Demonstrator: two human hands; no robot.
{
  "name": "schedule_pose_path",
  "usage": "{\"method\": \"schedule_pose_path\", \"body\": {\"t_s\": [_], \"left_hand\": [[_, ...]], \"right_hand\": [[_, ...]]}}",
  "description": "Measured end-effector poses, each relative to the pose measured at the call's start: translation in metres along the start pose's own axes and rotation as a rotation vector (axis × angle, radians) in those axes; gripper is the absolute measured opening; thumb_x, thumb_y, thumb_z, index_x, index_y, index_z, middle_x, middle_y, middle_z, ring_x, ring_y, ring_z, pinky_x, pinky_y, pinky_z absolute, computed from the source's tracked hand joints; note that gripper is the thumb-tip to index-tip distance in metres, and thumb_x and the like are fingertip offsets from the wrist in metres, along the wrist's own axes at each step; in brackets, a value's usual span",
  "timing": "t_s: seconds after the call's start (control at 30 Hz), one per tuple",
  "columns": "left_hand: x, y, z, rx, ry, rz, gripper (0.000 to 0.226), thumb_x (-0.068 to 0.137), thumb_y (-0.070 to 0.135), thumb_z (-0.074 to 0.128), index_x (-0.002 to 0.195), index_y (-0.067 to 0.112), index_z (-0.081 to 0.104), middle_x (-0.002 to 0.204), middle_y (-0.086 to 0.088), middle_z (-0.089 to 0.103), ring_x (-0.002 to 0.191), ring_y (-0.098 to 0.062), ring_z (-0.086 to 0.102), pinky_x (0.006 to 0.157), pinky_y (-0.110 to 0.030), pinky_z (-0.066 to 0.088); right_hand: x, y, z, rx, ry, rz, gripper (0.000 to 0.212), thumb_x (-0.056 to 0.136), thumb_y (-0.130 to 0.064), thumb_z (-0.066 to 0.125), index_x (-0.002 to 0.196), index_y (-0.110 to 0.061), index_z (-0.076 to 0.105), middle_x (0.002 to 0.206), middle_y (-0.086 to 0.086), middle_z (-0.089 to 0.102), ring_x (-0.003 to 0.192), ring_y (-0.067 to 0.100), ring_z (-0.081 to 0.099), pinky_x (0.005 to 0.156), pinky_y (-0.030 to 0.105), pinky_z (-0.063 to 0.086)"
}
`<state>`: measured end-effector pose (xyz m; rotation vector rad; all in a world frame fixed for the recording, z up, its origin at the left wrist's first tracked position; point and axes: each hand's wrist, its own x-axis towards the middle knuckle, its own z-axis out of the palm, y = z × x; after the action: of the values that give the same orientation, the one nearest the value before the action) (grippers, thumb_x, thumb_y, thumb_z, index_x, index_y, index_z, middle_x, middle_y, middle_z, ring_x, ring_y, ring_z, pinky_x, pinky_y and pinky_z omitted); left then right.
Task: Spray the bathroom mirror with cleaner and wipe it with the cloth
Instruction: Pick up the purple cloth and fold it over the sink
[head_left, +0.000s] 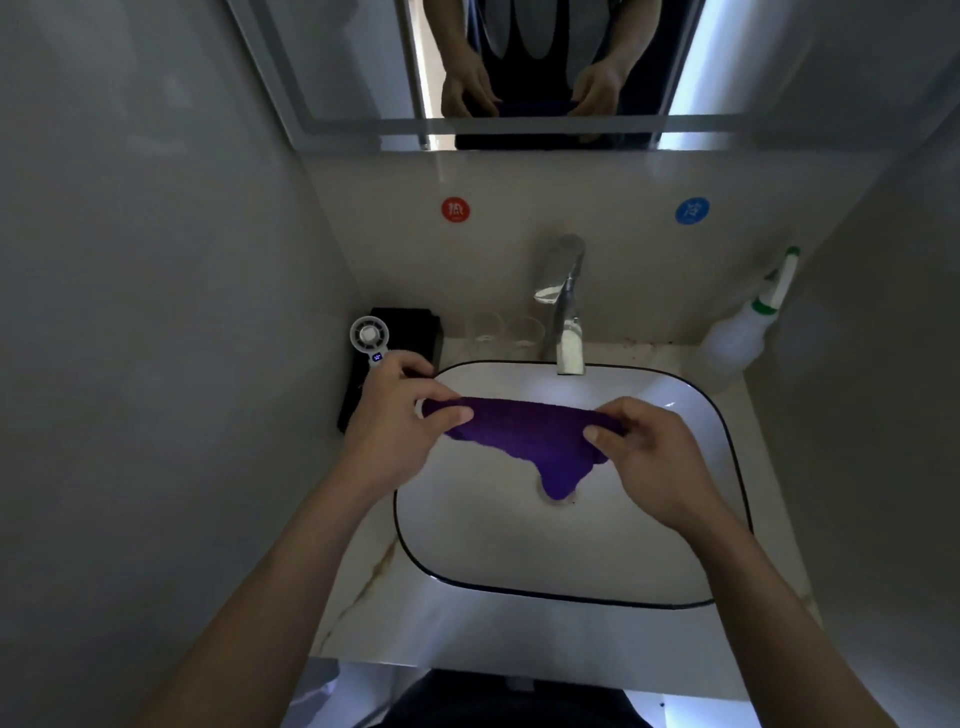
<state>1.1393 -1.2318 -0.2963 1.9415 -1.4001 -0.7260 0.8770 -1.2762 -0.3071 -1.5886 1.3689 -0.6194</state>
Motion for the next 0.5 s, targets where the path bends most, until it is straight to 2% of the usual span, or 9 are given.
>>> {"method": "schedule_pose_path", "body": {"t_s": [0.07, 0.13, 0.2, 0.27, 0.37, 0.43, 0.5], "left_hand": [[-0.004, -0.003, -0.011, 0.018, 0.007, -0.009, 0.008, 0.085, 0.026, 0.083, 0.093, 0.024, 0.083, 0.092, 0.017, 0.053, 0.088, -0.006, 0.057, 0.078, -0.026, 0.044], [-0.010, -0.008, -0.025, 0.013, -0.032, -0.065, 0.005, 0.089, 0.024, 0.080, 0.093, 0.025, 0.083, 0.064, 0.019, 0.062, 0.060, 0.001, 0.056, 0.062, -0.024, 0.039], [-0.016, -0.015, -0.038, -0.027, -0.083, -0.144, 0.009, 0.093, 0.020, 0.075, 0.088, 0.027, 0.079, 0.049, 0.017, 0.063, 0.042, 0.001, 0.053, 0.054, -0.024, 0.041], [-0.022, -0.022, -0.048, -0.112, -0.110, -0.230, 0.010, 0.097, 0.015, 0.069, 0.089, 0.018, 0.075, 0.049, 0.004, 0.068, 0.044, -0.009, 0.061, 0.058, -0.029, 0.053], [-0.027, -0.037, -0.055, -0.294, -0.019, -0.333, 0.015, 0.099, 0.005, 0.065, 0.088, 0.015, 0.065, 0.055, -0.001, 0.073, 0.061, -0.027, 0.069, 0.079, -0.047, 0.060], [-0.029, -0.051, -0.061, -0.315, 0.089, -0.325, 0.019, 0.100, 0.008, 0.065, 0.085, 0.020, 0.065, 0.059, 0.003, 0.074, 0.069, -0.028, 0.072, 0.083, -0.048, 0.060], [-0.034, -0.060, -0.069, -0.331, 0.170, -0.290, 0.016, 0.101, 0.020, 0.065, 0.086, 0.027, 0.067, 0.072, 0.003, 0.077, 0.077, -0.024, 0.075, 0.079, -0.041, 0.059]], "right_hand": [[0.002, -0.008, 0.007, 0.018, 0.000, -0.013, 0.012, 0.093, -0.012, 0.069, 0.087, -0.023, 0.069, 0.089, -0.002, 0.069, 0.079, 0.007, 0.065, 0.070, 0.017, 0.045], [0.005, -0.016, 0.017, -0.008, 0.014, -0.039, 0.012, 0.090, -0.014, 0.073, 0.084, -0.025, 0.072, 0.093, -0.002, 0.061, 0.083, 0.005, 0.060, 0.070, 0.009, 0.042], [0.006, -0.025, 0.027, -0.027, -0.004, -0.080, 0.016, 0.089, -0.015, 0.074, 0.084, -0.030, 0.073, 0.088, -0.007, 0.064, 0.078, 0.003, 0.060, 0.068, 0.004, 0.042], [0.008, -0.033, 0.041, 0.021, -0.028, -0.080, 0.018, 0.091, -0.015, 0.072, 0.086, -0.032, 0.073, 0.076, -0.009, 0.073, 0.069, 0.004, 0.067, 0.064, 0.009, 0.048], [0.014, -0.046, 0.068, 0.120, -0.065, -0.036, 0.009, 0.094, -0.010, 0.068, 0.099, -0.015, 0.074, 0.058, 0.002, 0.071, 0.051, 0.012, 0.066, 0.056, 0.015, 0.051], [0.018, -0.054, 0.087, 0.193, -0.101, -0.037, 0.013, 0.095, -0.004, 0.065, 0.105, -0.009, 0.072, 0.061, 0.004, 0.073, 0.056, 0.018, 0.070, 0.062, 0.022, 0.058], [0.019, -0.062, 0.104, 0.211, -0.091, -0.091, 0.023, 0.096, 0.000, 0.061, 0.100, -0.020, 0.071, 0.068, -0.001, 0.075, 0.066, 0.014, 0.073, 0.072, 0.023, 0.060]]}}
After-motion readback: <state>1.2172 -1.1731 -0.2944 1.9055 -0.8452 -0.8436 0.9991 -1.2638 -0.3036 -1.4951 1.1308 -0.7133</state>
